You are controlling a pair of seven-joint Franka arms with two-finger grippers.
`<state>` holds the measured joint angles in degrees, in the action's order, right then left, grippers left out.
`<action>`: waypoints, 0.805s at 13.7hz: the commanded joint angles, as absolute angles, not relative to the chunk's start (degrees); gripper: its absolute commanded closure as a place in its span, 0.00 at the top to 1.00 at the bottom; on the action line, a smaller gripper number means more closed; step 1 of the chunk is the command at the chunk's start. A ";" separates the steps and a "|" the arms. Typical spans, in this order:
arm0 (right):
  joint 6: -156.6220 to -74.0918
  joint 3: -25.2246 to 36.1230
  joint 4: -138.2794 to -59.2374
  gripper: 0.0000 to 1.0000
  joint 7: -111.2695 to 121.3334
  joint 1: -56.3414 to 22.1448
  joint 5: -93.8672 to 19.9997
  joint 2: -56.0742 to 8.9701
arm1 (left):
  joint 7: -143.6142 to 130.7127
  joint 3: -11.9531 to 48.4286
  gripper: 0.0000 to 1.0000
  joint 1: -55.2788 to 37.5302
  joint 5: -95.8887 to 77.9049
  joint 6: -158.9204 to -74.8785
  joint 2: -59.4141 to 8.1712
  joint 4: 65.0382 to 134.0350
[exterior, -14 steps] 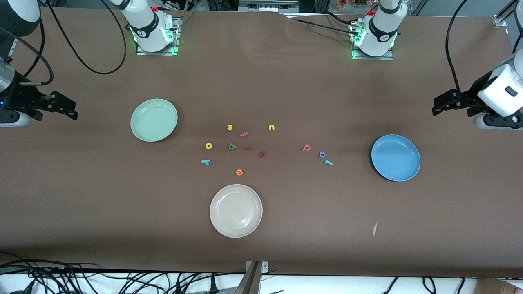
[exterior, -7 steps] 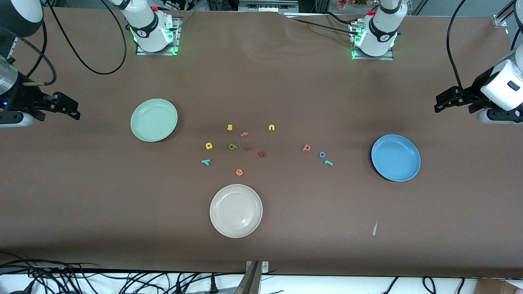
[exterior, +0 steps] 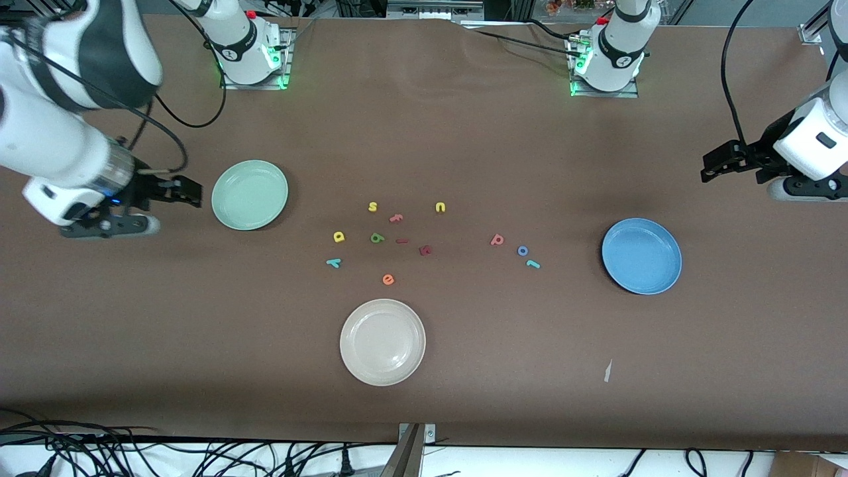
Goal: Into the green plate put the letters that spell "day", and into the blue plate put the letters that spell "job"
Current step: 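Move the right gripper to the D while the left gripper nears the d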
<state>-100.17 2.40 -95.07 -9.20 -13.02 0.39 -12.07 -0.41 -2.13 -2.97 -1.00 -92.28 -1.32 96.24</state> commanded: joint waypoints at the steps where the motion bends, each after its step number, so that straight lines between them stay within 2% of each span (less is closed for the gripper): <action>1: -102.82 2.72 -94.75 1.00 -23.85 -18.18 1.41 -15.46 | 0.00 -2.37 1.00 -4.74 -2.11 -92.90 -4.46 97.38; 6: -113.79 2.90 -96.23 0.99 -44.08 -25.56 1.58 -23.80 | -0.87 -2.29 1.00 -9.40 -5.51 -94.38 -8.34 97.47; 11: -120.39 2.81 -97.73 0.94 -67.79 -29.78 1.14 -29.61 | -3.96 -1.32 1.00 -11.50 -11.08 -105.70 -14.49 97.64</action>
